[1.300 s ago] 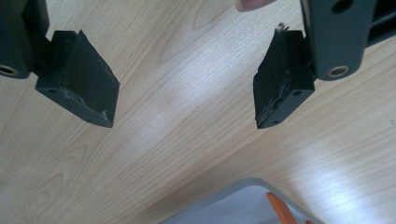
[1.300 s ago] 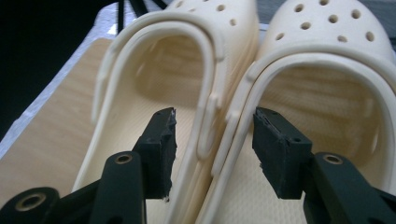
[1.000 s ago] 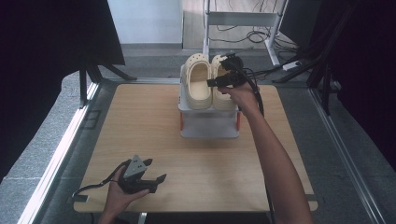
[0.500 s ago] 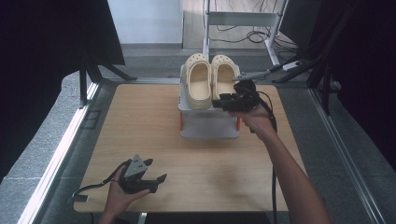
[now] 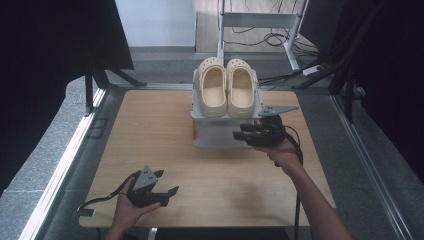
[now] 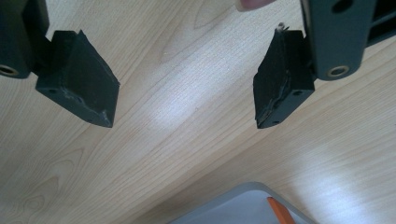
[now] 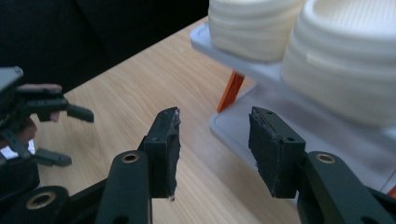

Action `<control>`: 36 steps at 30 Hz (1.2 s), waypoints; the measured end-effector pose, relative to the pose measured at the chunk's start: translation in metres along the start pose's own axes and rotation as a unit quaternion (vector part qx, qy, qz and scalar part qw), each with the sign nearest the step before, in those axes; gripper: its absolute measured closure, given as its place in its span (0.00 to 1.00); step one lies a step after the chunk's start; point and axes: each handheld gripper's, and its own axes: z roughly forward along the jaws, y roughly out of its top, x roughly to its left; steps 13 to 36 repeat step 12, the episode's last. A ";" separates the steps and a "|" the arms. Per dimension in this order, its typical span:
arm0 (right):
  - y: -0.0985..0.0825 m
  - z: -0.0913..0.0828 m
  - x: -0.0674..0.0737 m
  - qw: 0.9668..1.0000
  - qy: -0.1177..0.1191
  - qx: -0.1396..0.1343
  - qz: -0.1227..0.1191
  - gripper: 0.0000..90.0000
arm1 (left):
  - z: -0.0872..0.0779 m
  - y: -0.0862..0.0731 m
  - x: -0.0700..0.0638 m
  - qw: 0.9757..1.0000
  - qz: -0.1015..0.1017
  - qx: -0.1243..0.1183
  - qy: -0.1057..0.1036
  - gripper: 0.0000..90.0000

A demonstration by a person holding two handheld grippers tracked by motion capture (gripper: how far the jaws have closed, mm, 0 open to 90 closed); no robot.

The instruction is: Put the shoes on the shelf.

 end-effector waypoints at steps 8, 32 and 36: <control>-0.011 0.001 -0.003 1.000 -0.002 0.002 0.004 0.60 | 0.001 0.000 0.000 1.000 -0.001 0.000 0.000 0.26; -0.009 0.001 -0.001 1.000 -0.004 -0.001 -0.003 0.58 | 0.001 0.000 0.000 1.000 -0.001 0.001 0.001 0.26; -0.009 0.001 -0.001 1.000 -0.004 -0.001 -0.003 0.58 | 0.001 0.000 0.000 1.000 -0.001 0.001 0.001 0.26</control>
